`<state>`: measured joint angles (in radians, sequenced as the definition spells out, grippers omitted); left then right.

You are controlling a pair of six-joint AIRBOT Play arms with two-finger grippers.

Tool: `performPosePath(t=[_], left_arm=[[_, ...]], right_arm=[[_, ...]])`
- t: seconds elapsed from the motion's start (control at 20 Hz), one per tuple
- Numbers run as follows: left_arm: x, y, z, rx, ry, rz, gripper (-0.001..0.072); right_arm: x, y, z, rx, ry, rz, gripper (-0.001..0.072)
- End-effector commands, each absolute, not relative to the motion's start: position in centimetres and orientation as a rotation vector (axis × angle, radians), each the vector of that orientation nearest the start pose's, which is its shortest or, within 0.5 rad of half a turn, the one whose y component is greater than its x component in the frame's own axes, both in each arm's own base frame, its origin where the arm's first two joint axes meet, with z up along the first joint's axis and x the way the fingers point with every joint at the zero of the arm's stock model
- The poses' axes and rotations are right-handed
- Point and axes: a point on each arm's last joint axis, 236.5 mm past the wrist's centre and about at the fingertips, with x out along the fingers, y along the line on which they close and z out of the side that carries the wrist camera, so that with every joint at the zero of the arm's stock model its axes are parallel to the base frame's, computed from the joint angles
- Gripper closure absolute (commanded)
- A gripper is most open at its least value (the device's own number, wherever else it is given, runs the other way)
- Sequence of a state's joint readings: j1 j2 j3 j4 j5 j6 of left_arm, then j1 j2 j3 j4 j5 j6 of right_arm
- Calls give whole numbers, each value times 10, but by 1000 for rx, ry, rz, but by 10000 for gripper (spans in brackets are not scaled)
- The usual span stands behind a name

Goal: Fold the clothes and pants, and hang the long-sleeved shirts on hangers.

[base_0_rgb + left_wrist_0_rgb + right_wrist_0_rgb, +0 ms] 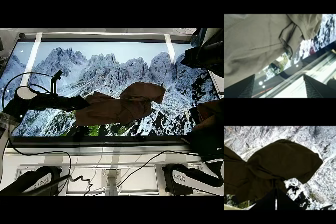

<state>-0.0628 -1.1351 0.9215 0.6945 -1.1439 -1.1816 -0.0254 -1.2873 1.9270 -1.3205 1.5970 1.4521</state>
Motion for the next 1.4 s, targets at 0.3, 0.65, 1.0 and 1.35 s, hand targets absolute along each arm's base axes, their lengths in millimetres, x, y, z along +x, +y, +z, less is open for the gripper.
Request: performPosePath(t=[0.3, 0.65, 1.0, 1.35], left_arm=[[326, -186, 53, -479, 1151, -698, 13], [327, -186, 53, -480, 1150, -697, 13], [330, -175, 31, -486, 1215, -610, 13], [337, -152, 47, -495, 1149, -564, 180]], right_arm=[[394, 49, 255, 16, 935, 268, 694], [412, 48, 269, 23, 836, 253, 693], [402, 52, 254, -71, 891, 322, 694], [312, 58, 112, -21, 1176, 366, 695]])
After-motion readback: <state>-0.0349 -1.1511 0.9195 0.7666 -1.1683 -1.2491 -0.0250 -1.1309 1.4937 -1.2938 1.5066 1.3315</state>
